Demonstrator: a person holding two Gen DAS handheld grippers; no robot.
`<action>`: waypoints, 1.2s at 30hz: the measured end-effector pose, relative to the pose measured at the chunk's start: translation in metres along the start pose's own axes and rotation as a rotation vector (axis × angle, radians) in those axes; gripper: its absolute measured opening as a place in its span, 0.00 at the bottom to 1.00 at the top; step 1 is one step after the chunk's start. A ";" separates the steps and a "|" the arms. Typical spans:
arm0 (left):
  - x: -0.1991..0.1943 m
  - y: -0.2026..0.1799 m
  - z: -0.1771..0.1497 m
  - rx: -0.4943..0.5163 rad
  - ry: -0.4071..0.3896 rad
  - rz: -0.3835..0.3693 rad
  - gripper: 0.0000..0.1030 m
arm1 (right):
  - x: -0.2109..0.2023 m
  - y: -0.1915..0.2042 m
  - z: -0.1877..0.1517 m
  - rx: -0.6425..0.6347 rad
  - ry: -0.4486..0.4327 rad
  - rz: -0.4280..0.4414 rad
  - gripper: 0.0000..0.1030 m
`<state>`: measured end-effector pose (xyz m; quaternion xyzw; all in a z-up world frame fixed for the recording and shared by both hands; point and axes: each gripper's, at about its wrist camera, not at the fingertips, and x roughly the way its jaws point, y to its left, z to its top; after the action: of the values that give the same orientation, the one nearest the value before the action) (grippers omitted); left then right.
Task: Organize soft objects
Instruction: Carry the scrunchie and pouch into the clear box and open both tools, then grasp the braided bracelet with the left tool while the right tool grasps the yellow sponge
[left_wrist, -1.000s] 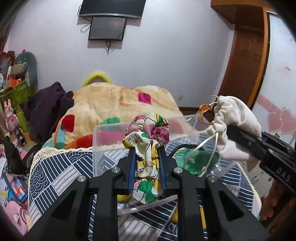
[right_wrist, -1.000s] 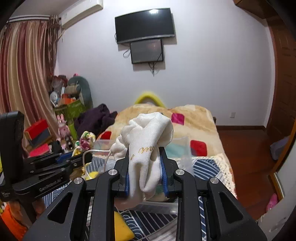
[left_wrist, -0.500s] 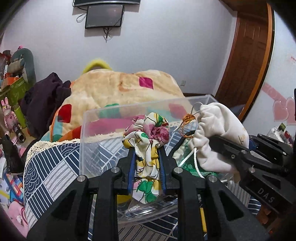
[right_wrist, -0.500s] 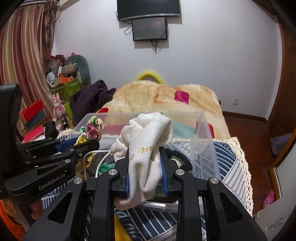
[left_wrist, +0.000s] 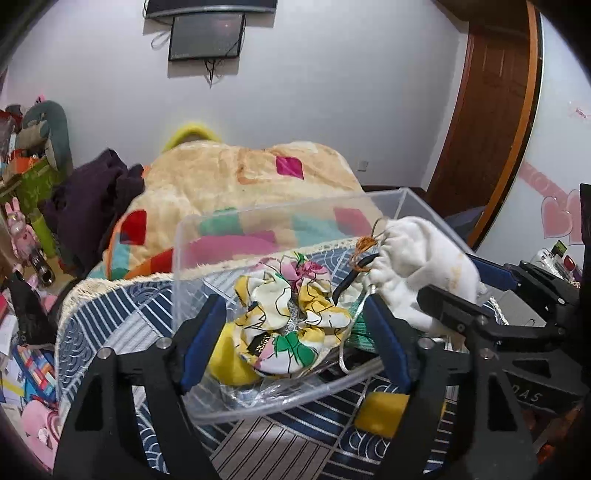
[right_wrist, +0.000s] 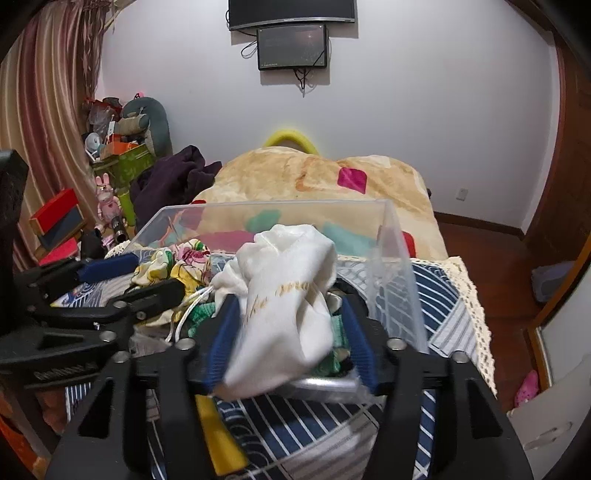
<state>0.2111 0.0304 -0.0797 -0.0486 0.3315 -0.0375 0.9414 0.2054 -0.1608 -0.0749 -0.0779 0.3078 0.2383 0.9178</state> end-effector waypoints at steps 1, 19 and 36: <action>-0.006 -0.001 0.000 0.008 -0.013 0.005 0.80 | -0.004 0.000 0.000 -0.011 -0.006 -0.006 0.63; -0.061 0.013 -0.058 0.064 0.070 0.010 0.99 | -0.047 -0.003 -0.028 -0.001 -0.065 0.063 0.81; -0.033 0.027 -0.137 -0.042 0.271 -0.012 0.99 | 0.005 0.022 -0.070 0.012 0.152 0.166 0.71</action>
<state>0.1008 0.0514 -0.1686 -0.0647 0.4561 -0.0424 0.8866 0.1613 -0.1601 -0.1342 -0.0642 0.3834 0.3051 0.8694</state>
